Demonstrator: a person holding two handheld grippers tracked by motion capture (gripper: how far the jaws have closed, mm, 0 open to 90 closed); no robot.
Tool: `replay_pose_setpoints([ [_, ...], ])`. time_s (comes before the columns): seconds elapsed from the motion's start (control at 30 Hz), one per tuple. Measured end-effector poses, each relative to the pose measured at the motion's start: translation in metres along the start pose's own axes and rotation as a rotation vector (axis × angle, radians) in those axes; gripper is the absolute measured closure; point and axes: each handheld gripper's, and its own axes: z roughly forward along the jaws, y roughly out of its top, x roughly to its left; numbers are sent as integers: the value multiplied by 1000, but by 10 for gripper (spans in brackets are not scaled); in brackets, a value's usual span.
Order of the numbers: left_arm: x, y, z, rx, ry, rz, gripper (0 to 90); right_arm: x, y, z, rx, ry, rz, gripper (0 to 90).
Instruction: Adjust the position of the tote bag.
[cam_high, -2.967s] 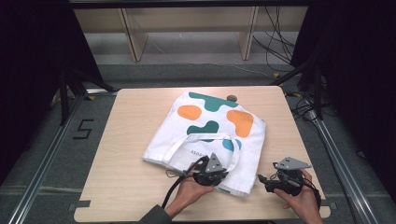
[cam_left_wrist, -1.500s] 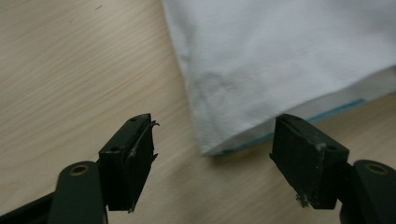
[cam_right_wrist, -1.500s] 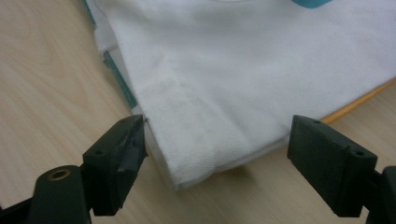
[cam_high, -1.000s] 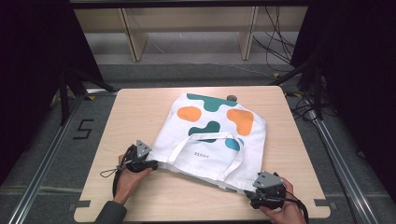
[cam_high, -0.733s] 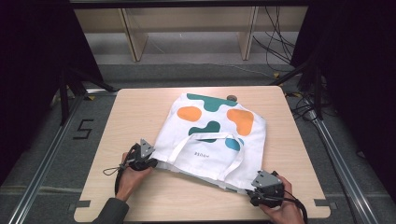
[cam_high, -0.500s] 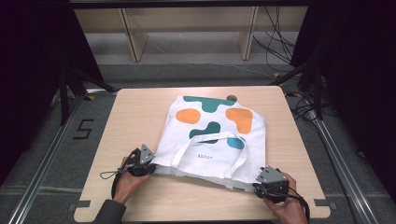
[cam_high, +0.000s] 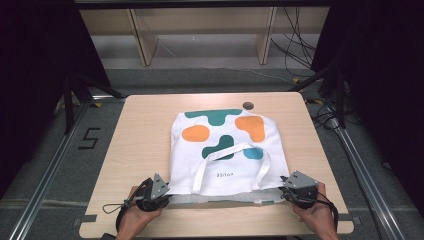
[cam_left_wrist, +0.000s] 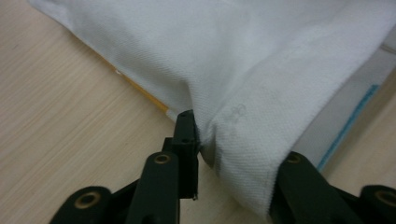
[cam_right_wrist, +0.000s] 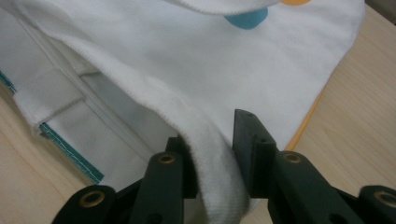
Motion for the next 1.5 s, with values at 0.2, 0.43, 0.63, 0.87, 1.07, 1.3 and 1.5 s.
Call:
replay_pose_setpoints([
  [0.2,-6,4,6,-18,53,-34,544,-2,-3,6,12,14,7,688],
  [0.43,-5,10,12,-34,57,-28,570,-7,-4,9,0,40,22,707],
  [0.63,-6,11,13,-39,64,-2,717,-6,-1,16,9,56,3,739],
  [0.87,-6,11,12,-48,68,-3,761,-6,1,23,22,34,-1,687],
  [1.07,-5,11,8,-72,61,-21,767,-4,5,24,31,31,-32,807],
  [1.3,-3,12,4,-99,70,-32,772,-9,9,10,-55,-3,-30,856],
  [1.5,-3,14,1,-119,63,-45,773,-9,10,7,-76,-14,-16,856],
])
